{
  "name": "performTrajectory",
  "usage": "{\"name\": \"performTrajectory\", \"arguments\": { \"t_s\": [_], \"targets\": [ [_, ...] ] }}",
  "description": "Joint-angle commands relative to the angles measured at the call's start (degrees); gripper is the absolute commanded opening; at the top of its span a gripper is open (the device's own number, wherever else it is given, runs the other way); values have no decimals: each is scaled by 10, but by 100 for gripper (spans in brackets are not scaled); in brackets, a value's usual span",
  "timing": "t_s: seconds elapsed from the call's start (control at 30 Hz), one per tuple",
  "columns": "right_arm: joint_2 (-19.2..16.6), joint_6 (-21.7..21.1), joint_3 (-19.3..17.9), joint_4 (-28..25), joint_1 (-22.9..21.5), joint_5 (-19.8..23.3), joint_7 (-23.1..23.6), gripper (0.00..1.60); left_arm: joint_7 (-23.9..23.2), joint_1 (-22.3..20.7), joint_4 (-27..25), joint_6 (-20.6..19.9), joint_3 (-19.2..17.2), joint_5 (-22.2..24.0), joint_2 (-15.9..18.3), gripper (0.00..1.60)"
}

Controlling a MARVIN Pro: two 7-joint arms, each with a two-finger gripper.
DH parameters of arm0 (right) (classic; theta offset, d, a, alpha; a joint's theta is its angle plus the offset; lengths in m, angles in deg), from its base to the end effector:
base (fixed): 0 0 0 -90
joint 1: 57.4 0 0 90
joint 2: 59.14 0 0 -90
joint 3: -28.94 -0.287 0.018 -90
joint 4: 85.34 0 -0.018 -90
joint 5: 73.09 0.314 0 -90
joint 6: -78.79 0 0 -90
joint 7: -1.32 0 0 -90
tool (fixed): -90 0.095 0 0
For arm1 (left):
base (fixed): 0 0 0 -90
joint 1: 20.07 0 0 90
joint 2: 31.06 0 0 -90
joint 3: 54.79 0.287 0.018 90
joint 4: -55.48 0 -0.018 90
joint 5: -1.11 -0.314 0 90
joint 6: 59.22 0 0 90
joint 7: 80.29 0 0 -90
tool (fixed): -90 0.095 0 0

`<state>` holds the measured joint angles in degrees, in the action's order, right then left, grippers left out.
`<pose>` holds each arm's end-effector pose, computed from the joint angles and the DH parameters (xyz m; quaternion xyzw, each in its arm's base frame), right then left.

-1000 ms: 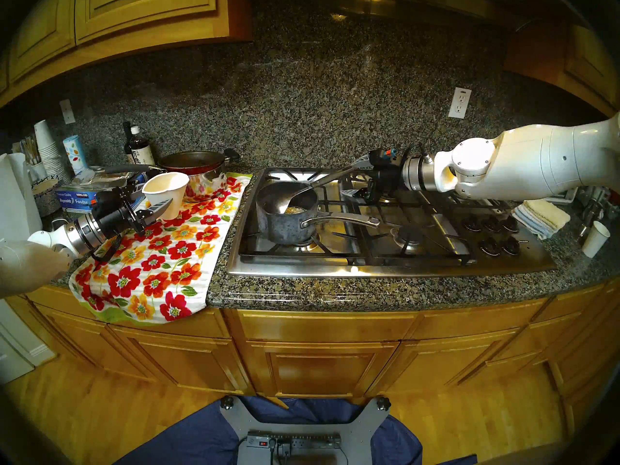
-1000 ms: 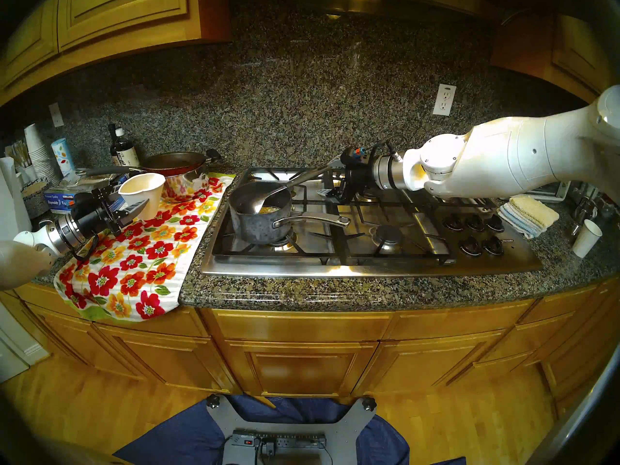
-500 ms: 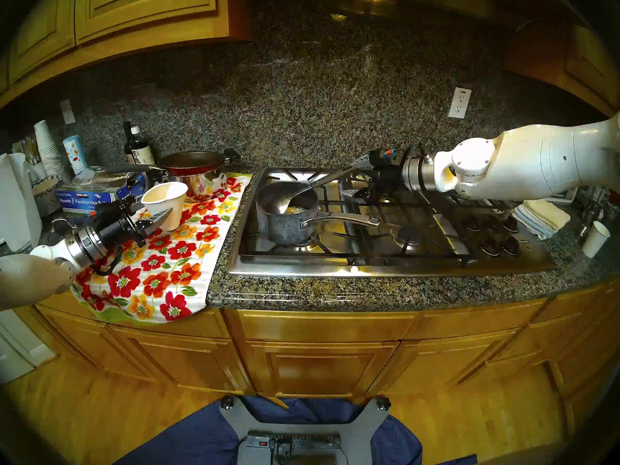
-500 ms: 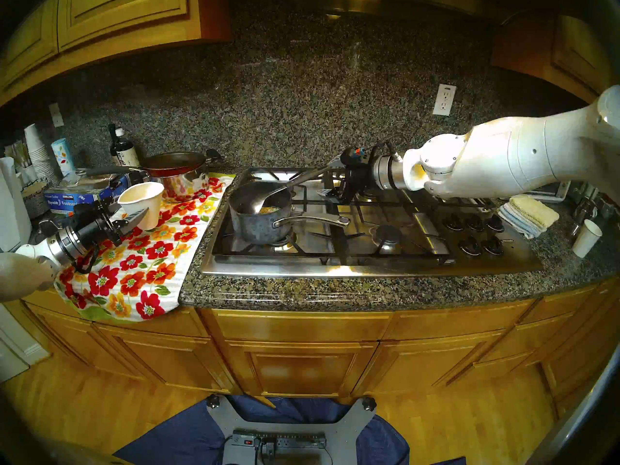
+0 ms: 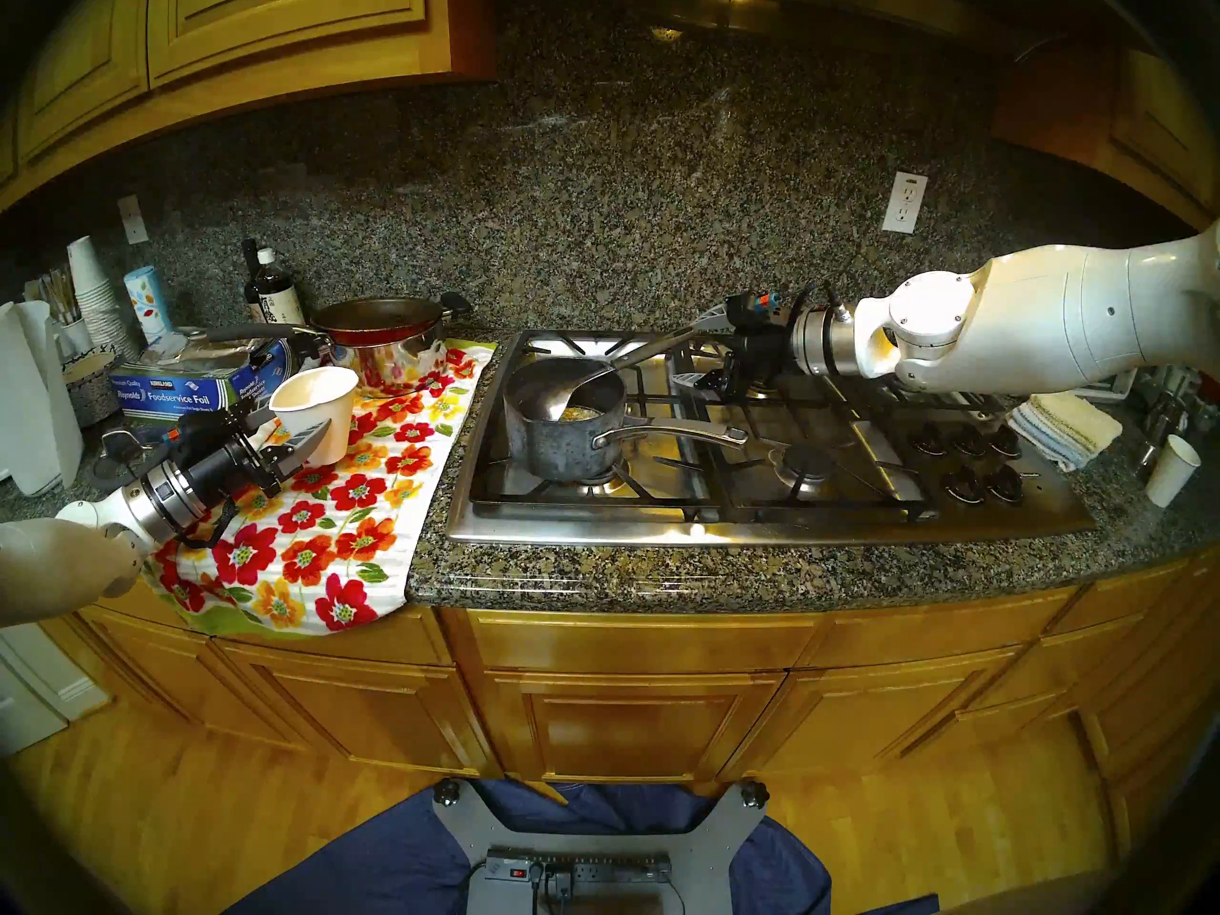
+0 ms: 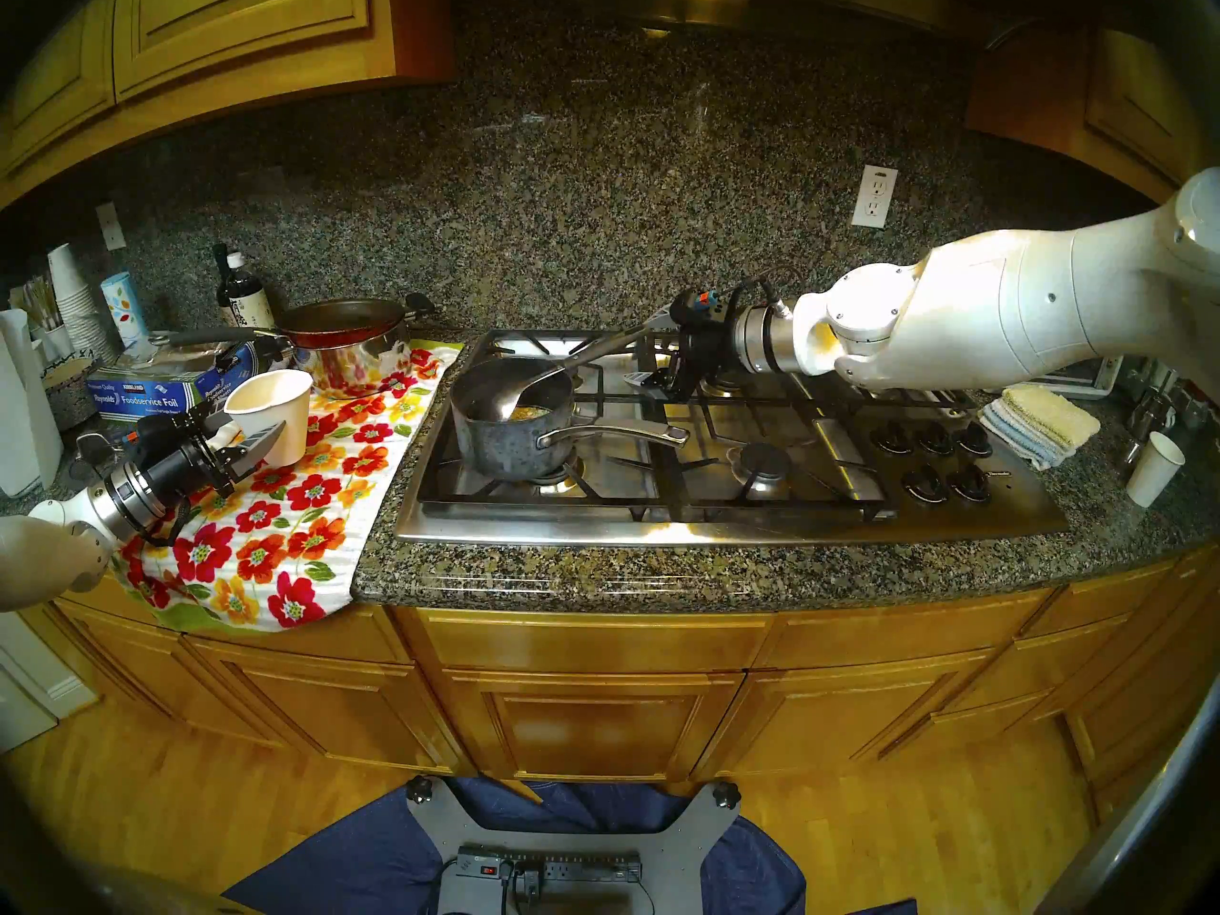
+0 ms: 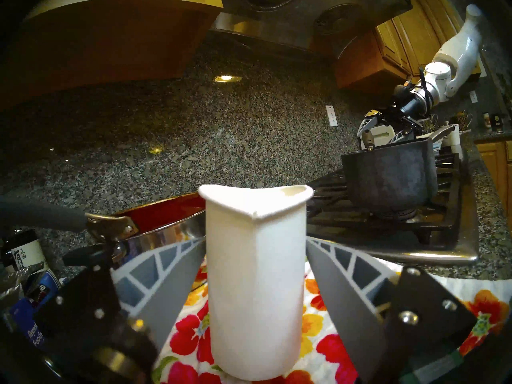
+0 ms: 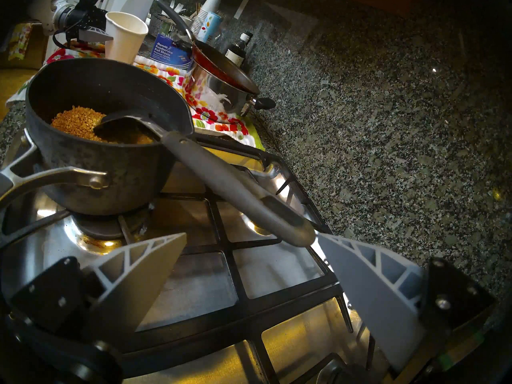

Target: Pour oats into pot and stir with a spoon

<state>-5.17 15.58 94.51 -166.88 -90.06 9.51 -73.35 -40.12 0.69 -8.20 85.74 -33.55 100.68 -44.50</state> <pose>0.5217 -0.0306 -0.0918 -0.6200 -0.5616 -0.5426 0.0758 0.3803 0.3091 -0.2188 0.5973 -0.3009 0.7293 0.1440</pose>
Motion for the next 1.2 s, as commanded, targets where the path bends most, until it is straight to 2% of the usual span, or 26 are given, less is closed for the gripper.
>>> {"name": "performTrajectory", "arguments": {
  "t_s": [0.0, 0.73, 0.83, 0.87, 0.9, 0.93, 0.97, 1.17],
  "targets": [
    [-1, 5, -12, 5, -22, 0, -3, 160, -58, 12, 13, 0, -26, 27, -4, 131],
    [-1, 5, -12, 6, -22, 0, -3, 160, -63, 82, 30, 0, -58, 71, -16, 136],
    [-1, 5, -12, 6, -22, 0, -3, 160, -66, 89, 25, 0, -61, 74, -13, 135],
    [-1, 5, -12, 6, -22, 0, -3, 160, -55, 91, 19, 0, -59, 67, -10, 135],
    [-1, 5, -12, 6, -22, 0, -3, 160, -67, 94, 20, 0, -61, 73, -10, 136],
    [-1, 5, -12, 6, -22, 0, -3, 160, -50, 95, 12, 0, -60, 64, -6, 134],
    [-1, 5, -12, 6, -22, 0, -3, 160, -64, 98, 10, 0, -62, 71, -4, 135],
    [-1, 5, -12, 6, -22, 0, -3, 160, -57, 108, -13, 0, -61, 61, 11, 134]
  ]
}}
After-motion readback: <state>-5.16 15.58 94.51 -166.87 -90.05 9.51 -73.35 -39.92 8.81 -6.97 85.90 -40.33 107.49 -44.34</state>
